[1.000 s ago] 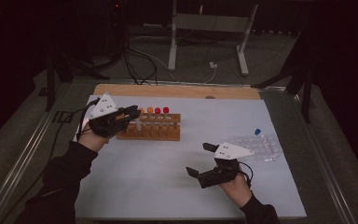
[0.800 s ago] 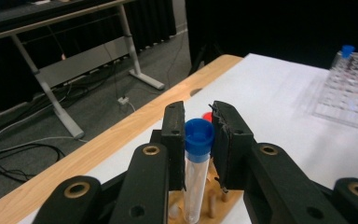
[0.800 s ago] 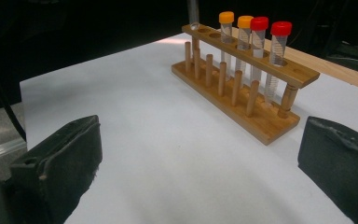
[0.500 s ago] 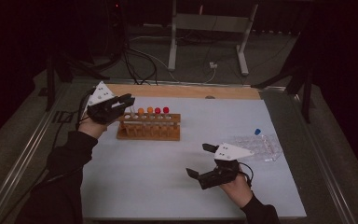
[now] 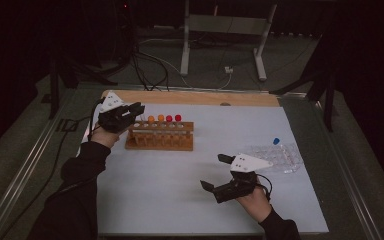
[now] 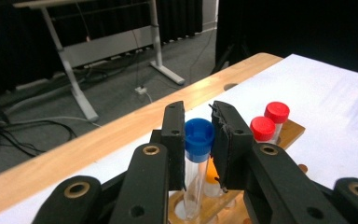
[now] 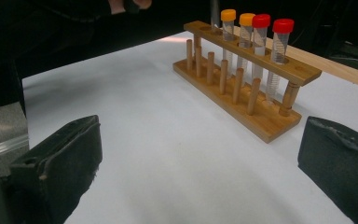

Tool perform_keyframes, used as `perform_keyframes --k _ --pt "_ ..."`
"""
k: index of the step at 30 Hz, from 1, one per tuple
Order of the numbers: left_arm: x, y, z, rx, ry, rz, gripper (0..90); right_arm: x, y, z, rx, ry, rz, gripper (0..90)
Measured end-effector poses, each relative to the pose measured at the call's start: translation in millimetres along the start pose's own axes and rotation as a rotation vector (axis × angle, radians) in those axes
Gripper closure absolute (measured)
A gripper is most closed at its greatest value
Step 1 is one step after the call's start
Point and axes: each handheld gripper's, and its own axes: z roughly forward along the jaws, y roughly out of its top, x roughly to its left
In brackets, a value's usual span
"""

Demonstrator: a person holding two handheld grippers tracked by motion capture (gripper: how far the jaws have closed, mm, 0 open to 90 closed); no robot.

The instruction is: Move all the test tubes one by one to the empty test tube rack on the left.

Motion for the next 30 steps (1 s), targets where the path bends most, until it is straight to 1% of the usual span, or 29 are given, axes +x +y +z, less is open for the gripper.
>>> perform_keyframes --k 2,4,6,14,18,19,22,24,25,26,27,28,29,30 --pt "1.5 -5.3 4.0 0.011 -0.006 -0.022 76.9 0.2 0.1 -0.2 0.001 0.002 -0.001 0.0" --pt "1.9 -10.2 7.8 0.026 -0.003 -0.025 77.0 0.3 0.2 -0.4 0.001 0.001 -0.002 0.0" --pt "2.4 -15.0 10.9 0.034 -0.008 -0.037 76.9 -0.1 0.0 -0.6 0.000 0.001 0.000 0.0" --pt "0.3 -30.3 21.5 0.067 -0.010 -0.047 76.9 -0.4 -0.2 -1.2 0.001 0.007 0.000 0.0" --pt "-0.4 -35.6 24.0 0.081 -0.007 -0.041 76.9 -0.6 -0.6 -1.5 0.004 0.008 0.000 0.0" --pt "0.0 -36.6 23.9 0.075 -0.012 -0.049 76.8 -0.6 -0.7 -1.5 0.004 0.008 0.000 0.0" --pt "1.3 -37.0 23.4 0.076 -0.010 -0.059 76.7 -1.2 -0.8 -1.8 0.005 0.011 0.005 0.0" --pt "1.4 -36.9 23.1 0.080 -0.009 -0.058 75.9 -1.3 -0.8 -1.7 0.006 0.011 0.007 0.0" --pt "1.9 -36.6 22.5 0.079 -0.023 -0.065 75.2 -1.6 -0.8 -1.9 0.005 0.013 0.008 0.0" --pt "2.1 -36.0 21.1 0.073 -0.035 -0.065 71.8 -1.9 -0.7 -2.1 0.004 0.013 0.008 0.0" --pt "1.9 -34.9 19.0 0.067 -0.029 -0.063 67.4 -2.2 -0.4 -2.5 0.002 0.011 0.006 0.0" --pt "2.0 -33.8 16.2 0.052 -0.036 -0.066 62.6 -2.5 0.0 -3.2 0.001 0.010 0.008 0.0" --pt "1.9 -32.6 12.6 0.032 -0.040 -0.069 56.8 -3.2 0.4 -4.1 -0.002 0.010 0.008 0.0" --pt "1.9 -31.0 9.5 0.025 -0.035 -0.073 49.4 -4.2 0.8 -5.1 -0.005 0.006 0.007 0.0"
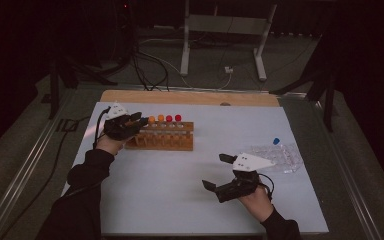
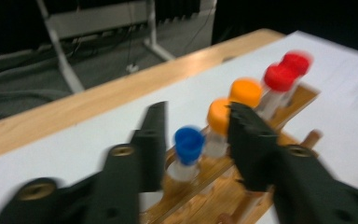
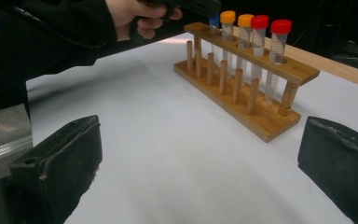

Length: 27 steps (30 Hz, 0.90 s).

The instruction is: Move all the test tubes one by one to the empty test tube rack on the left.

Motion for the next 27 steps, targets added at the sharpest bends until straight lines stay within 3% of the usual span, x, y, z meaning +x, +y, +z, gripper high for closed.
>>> perform_keyframes --k 2,6,11,15,23,27 --pt "0.0 2.2 -6.7 -0.005 -0.020 -0.018 37.1 -2.2 0.7 -2.2 -0.006 -0.002 -0.004 0.0" --pt "-5.0 2.8 -20.5 -0.016 -0.033 -0.027 23.5 -8.0 2.7 -8.4 -0.020 -0.035 -0.031 0.0" --pt "-15.1 -1.4 -36.4 -0.037 -0.109 -0.017 9.1 -23.5 6.6 -23.8 -0.046 -0.107 -0.025 0.0" --pt "-25.6 -7.2 -45.5 -0.048 -0.157 -0.013 2.7 -40.7 8.0 -41.6 -0.056 -0.203 -0.010 0.0" --pt "-45.9 -17.2 -56.3 -0.066 -0.223 0.016 1.1 -81.0 -0.2 -81.3 -0.061 -0.420 0.049 0.0" --pt "-52.6 -17.7 -57.4 -0.060 -0.239 0.039 0.9 -101.5 -10.7 -96.9 -0.066 -0.484 0.111 0.0"
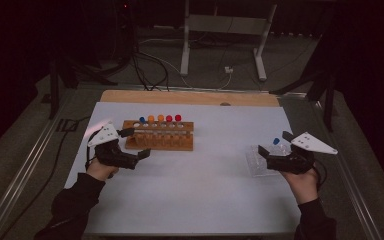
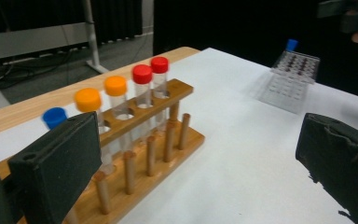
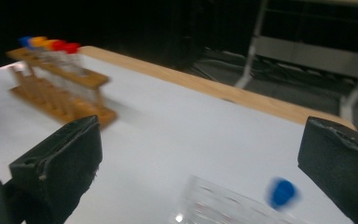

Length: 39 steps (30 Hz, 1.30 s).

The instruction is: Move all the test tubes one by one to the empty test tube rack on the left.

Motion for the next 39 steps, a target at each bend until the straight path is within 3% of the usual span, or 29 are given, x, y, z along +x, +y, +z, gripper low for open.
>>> perform_keyframes --k 6,14,28,39 --pt "-4.8 0.1 0.5 0.006 -0.017 0.016 0.9 -24.0 -14.7 4.7 0.045 -0.058 0.056 0.0" --pt "-4.7 0.1 -2.5 -0.004 -0.020 0.018 0.9 -37.1 -33.6 18.5 0.121 -0.080 0.090 0.0" --pt "-4.8 -1.2 -1.4 0.006 -0.018 0.018 0.9 -42.4 -45.4 28.0 0.183 -0.087 0.125 50.5" --pt "-4.4 -1.5 -0.5 0.021 -0.017 0.019 0.9 -42.4 -47.0 33.6 0.225 -0.052 0.131 68.4"
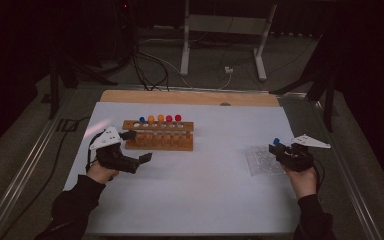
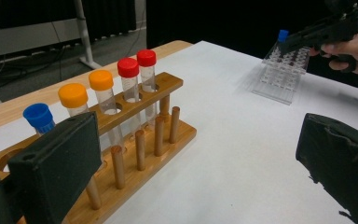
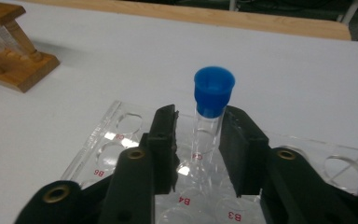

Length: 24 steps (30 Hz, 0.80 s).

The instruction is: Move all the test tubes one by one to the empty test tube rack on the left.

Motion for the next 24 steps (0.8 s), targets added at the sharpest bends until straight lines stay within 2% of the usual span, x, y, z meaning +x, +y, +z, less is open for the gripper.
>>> perform_keyframes --k 5,16,24 --pt "0.6 -0.3 -0.5 -0.004 0.002 -0.002 0.9 1.2 0.7 2.3 0.010 -0.012 -0.005 75.1" --pt "0.3 -0.2 -0.1 0.004 -0.006 -0.002 0.9 3.0 3.5 1.9 0.015 -0.037 -0.033 77.3" --pt "0.0 0.4 0.2 0.015 -0.020 -0.007 0.9 7.6 12.9 -13.3 -0.043 -0.060 -0.071 77.4"
